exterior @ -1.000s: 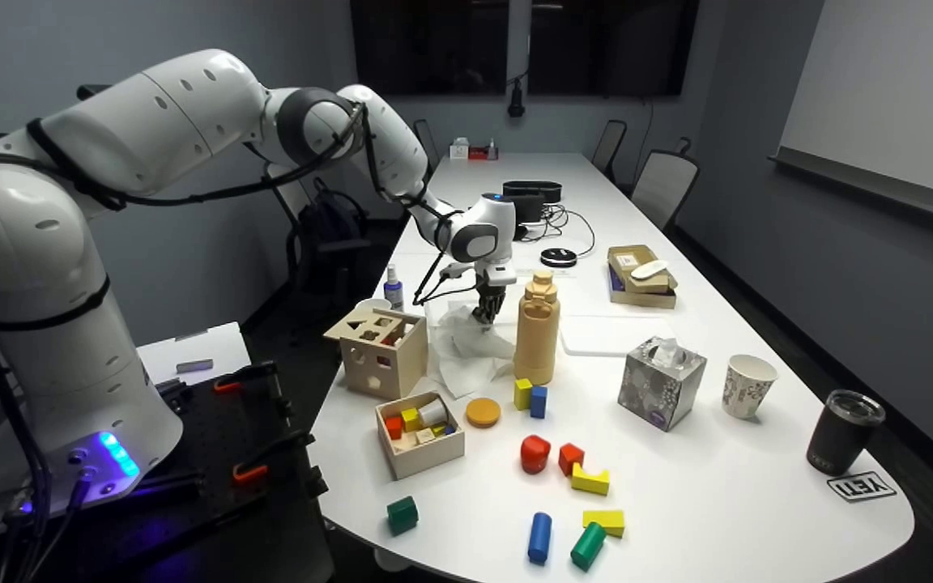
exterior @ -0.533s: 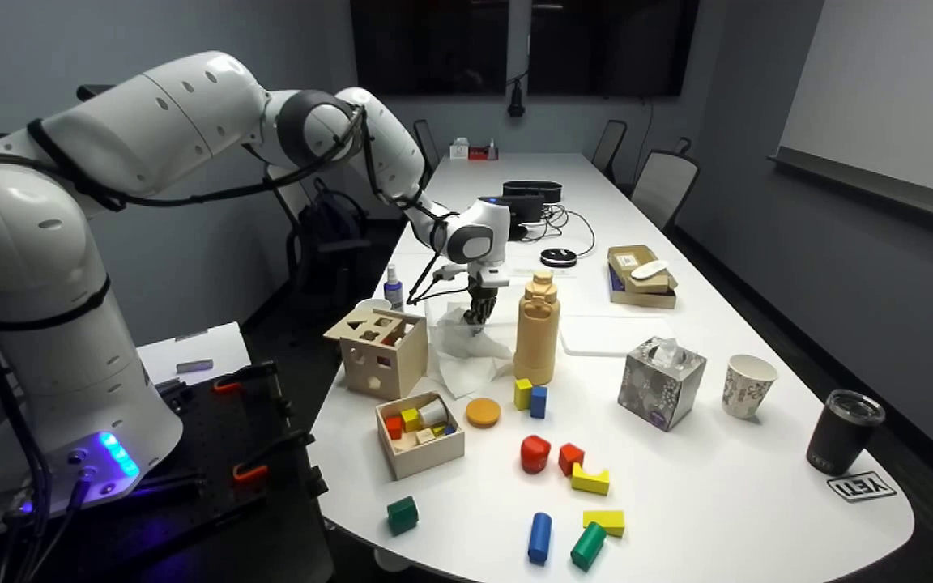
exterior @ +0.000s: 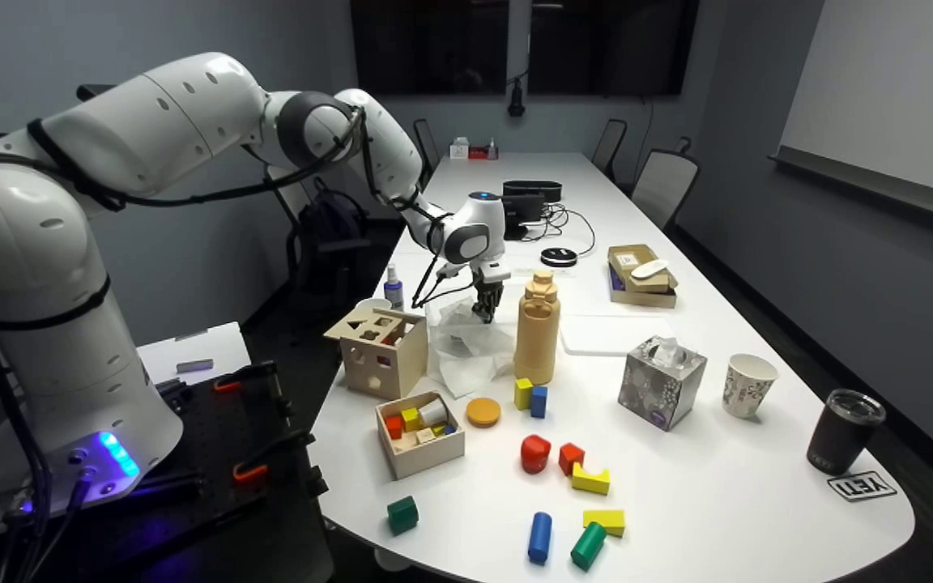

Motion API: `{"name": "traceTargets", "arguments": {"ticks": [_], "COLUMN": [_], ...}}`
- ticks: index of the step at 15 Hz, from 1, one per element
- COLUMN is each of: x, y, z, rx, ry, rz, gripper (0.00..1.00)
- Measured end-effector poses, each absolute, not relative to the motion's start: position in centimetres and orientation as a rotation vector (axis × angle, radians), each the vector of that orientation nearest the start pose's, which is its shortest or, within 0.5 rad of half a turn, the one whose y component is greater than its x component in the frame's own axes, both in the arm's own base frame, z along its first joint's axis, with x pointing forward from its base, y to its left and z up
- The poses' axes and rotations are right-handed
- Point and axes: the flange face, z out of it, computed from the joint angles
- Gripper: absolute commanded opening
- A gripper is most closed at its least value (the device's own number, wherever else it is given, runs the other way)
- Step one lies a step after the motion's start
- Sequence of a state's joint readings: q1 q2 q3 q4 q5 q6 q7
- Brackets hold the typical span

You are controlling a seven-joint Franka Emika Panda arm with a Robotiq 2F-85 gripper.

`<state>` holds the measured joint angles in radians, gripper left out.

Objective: Pick up the wipe and clean the basket

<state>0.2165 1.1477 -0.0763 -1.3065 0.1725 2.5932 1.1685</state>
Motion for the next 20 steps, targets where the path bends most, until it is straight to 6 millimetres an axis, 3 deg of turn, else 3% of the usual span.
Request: {"name": "traceTargets", "arguments": {"ticks": [3, 9, 12, 16, 20], "x": [72.3, 71.4, 71.7, 72.8, 72.6], "y": [10.9, 10.6, 10.7, 11.0, 10.9], "z": [5.0, 4.1, 4.8, 8.9, 16.3], "rx": [-2.646, -2.688, -2.667, -2.618, -2.572], "ry": [1.564, 1.588, 1.586, 1.557, 1.541], "rz": [-0.202, -0.13, -0.146, -0.237, -0.287], "gripper": [0.01, 0.01, 0.01, 0.01, 0.01]}}
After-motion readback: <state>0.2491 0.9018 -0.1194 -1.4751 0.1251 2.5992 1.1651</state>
